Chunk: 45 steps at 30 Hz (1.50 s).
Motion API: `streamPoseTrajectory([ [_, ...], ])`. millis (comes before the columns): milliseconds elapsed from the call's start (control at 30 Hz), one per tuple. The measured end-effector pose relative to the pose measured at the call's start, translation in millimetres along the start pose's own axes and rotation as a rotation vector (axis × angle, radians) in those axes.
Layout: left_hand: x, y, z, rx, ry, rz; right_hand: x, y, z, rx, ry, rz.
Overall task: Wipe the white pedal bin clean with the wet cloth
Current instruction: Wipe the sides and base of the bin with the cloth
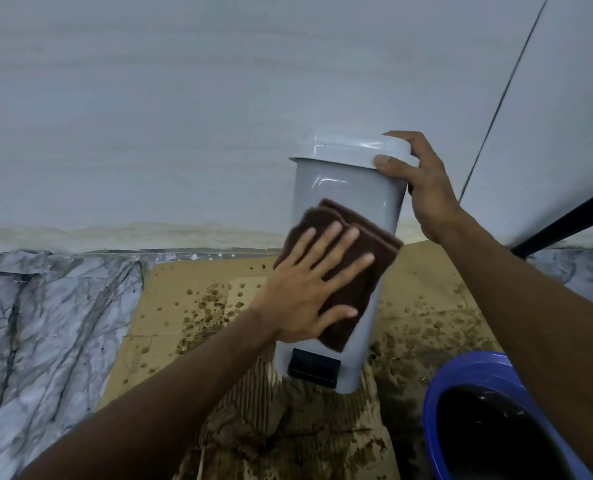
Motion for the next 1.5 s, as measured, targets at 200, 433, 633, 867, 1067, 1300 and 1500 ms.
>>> streamPoseTrajectory([
  [200, 28, 6, -10, -0.094, 0.282, -0.119, 2, 1, -2, 0.019, 0.004, -0.011],
  [433, 4, 16, 35, -0.099, 0.355, -0.132, 2, 10, -1, 0.008, 0.006, 0.006],
  [633, -19, 9, 27, -0.066, 0.372, -0.045, 3, -5, -3, 0.049, 0.017, -0.003],
  [867, 5, 4, -14, 0.062, -0.243, 0.135, 1, 1, -5, 0.023, 0.04, -0.005],
  [1067, 26, 17, 12, 0.203, -0.576, 0.171, 3, 0, -3, 0.019, 0.018, 0.01],
  [1300, -32, -3, 15, 0.12, -0.562, 0.245, 1, 5, -3, 0.03, -0.004, 0.002],
  [1500, -33, -3, 24, 0.065, -0.438, 0.191, 2, 7, -2, 0.03, -0.011, 0.012],
])
Point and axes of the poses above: each hand's wrist, its own x-axis away from the middle knuckle, its own y-axis out of the palm, z = x × y, the point moved 3 cm from there along -x, towards the middle knuckle, and after that the axes turned 3 degrees about -x, right-handed, at the moved point
